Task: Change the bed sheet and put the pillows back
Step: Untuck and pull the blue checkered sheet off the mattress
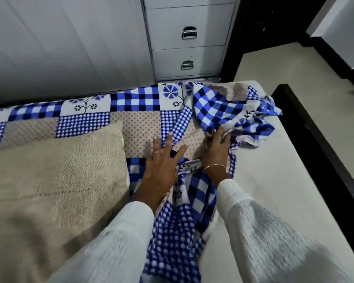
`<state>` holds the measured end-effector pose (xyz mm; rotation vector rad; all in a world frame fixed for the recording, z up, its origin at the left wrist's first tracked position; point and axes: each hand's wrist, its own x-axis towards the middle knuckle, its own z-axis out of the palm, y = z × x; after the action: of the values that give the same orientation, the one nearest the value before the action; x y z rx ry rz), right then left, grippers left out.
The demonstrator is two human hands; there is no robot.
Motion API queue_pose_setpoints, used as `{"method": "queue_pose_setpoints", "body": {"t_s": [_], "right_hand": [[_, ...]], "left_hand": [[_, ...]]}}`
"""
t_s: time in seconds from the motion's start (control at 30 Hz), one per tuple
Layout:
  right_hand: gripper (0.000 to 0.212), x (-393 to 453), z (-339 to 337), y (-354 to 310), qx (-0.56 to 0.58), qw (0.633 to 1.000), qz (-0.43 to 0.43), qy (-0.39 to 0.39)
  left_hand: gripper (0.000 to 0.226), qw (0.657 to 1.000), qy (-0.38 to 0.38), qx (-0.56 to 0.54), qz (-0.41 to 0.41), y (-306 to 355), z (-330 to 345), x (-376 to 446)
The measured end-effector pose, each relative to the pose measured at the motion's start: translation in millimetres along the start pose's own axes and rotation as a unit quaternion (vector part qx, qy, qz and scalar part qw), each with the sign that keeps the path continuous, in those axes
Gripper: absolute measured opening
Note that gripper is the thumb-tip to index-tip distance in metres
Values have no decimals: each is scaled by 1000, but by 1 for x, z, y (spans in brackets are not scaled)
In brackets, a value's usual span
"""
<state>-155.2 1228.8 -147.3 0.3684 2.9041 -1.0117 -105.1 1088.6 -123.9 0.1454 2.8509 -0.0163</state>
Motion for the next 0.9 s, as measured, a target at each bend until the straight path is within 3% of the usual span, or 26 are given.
{"method": "queue_pose_setpoints", "body": {"t_s": [0.13,0.23,0.33,0.43,0.5,0.6,0.67,0.7,0.8,0.9], "right_hand": [[73,30,27,-50,100,993,-57,-26],[62,41,51,-112,216,968,-102,-71],[54,33,69,-191,321,922,-150,-157],[48,13,81,-250,363,875,-239,-212],[49,9,87,-253,353,862,-279,-234],[55,13,92,-214,190,921,-278,-195],[52,9,90,-176,14,963,-225,-150],[52,3,87,-159,-36,971,-195,-132],[55,-20,75,-123,-35,985,-156,-56],[46,-50,62,-100,92,982,-135,-93]], "left_hand": [[71,998,10,65,8,-24,-11,8],[49,980,139,106,-95,-53,-45,6],[46,970,146,71,-179,-89,-53,0],[47,942,252,7,-220,-113,-57,-7],[56,956,181,-100,-209,-114,-52,-12],[61,981,131,-90,-111,-96,-37,-22],[61,991,126,-37,-41,-80,-20,-34],[58,991,126,-11,-43,-71,-14,-40],[49,987,111,0,-113,-52,-20,-65],[48,981,128,-64,-134,-37,-15,-91]]}}
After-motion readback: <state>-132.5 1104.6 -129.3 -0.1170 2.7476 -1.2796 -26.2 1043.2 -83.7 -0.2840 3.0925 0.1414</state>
